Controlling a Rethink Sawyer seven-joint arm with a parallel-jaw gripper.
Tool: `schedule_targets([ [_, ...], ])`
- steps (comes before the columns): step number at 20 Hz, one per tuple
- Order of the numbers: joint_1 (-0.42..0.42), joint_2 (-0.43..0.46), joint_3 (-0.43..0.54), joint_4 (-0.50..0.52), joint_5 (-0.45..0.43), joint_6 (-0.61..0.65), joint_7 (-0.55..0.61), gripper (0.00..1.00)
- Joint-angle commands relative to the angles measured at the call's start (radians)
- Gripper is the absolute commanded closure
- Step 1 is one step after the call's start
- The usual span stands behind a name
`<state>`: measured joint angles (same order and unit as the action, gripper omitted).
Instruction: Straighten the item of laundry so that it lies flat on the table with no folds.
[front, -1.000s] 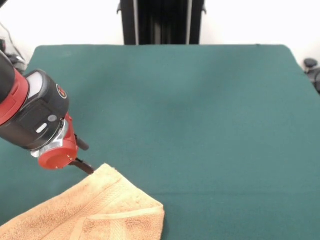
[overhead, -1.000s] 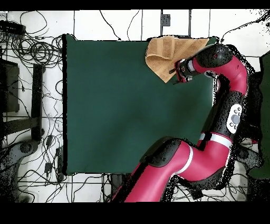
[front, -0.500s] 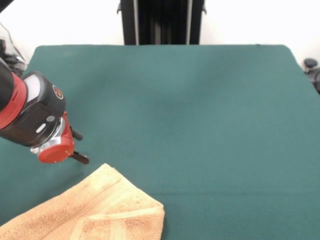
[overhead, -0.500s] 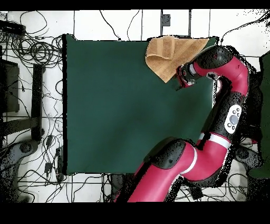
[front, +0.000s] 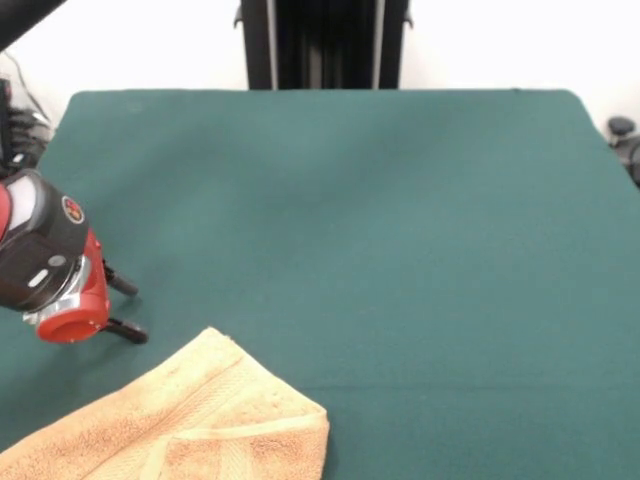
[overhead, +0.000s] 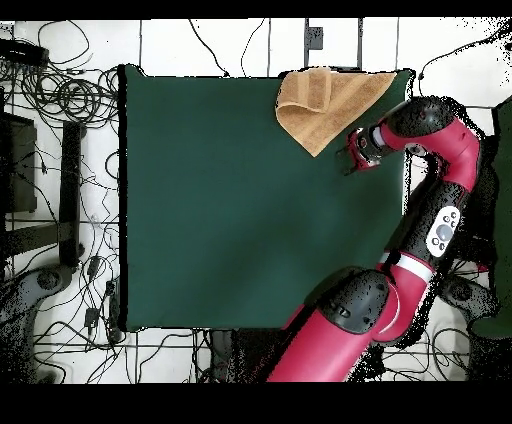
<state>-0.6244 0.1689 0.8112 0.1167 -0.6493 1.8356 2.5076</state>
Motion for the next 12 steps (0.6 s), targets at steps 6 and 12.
schedule_targets([
  [6, -0.006, 0.006, 0.430, 0.076, -0.298, -0.228, -0.429, 0.00],
  [12, -0.004, -0.039, 0.436, 0.090, -0.326, -0.370, -0.511, 0.00],
])
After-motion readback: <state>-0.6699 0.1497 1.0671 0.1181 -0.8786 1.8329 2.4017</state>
